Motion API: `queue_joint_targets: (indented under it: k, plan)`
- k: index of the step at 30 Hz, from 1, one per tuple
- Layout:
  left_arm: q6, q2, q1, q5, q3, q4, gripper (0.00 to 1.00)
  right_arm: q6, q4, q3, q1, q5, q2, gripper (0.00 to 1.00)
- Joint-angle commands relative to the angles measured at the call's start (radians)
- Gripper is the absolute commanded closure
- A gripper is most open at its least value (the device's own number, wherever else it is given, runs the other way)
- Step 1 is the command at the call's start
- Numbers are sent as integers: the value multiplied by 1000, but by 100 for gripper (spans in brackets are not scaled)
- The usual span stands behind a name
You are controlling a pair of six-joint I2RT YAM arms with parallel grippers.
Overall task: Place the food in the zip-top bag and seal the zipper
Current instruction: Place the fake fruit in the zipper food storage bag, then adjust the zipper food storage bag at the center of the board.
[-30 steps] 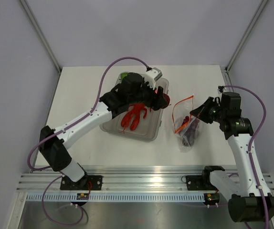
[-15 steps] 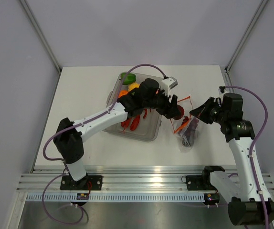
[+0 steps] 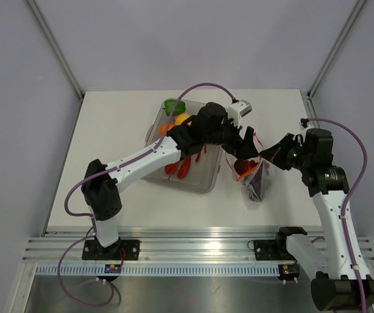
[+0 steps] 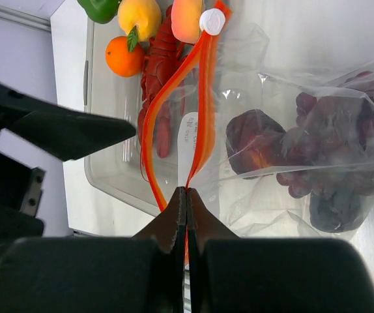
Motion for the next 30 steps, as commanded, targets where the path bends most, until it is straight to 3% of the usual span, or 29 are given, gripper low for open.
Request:
queue_joint_targets:
  k: [1,4,5,7,8,12,15,18,22,24,26,29,30]
  plan:
    - [17,-144,1,14,-21,52,15,-3,14,10,1,-10,-19,100]
    - [17,-183,16,-20,-56,37,36,-1,17,13,2,-15,-18,100]
    - [12,-189,21,-78,-64,26,50,-1,17,16,2,-18,-19,100]
    - [-9,-180,38,-136,-88,5,56,-1,17,16,1,-18,-21,100]
    - [-24,-171,47,-184,-99,-11,53,0,17,16,1,-16,-22,100]
    - [-86,-106,75,-193,-111,-69,20,-1,14,10,2,-16,-24,100]
    - [-115,-88,73,-169,-156,-43,17,-1,13,5,1,-15,-27,100]
    - [-133,-73,73,-135,-188,-15,21,0,16,2,1,-15,-27,100]
    - [-137,-57,69,-104,-191,-8,40,3,20,-1,1,-13,-24,100]
    - [-124,-43,61,-114,-183,-21,42,5,23,0,2,-16,-21,100]
    - [-112,-28,58,-138,-148,-55,57,3,23,4,1,-16,-18,100]
    - [-104,-22,56,-135,-111,-95,100,-12,5,19,1,-3,-13,100]
    - [-103,-43,55,-124,-105,-89,100,-24,-7,42,2,3,-15,100]
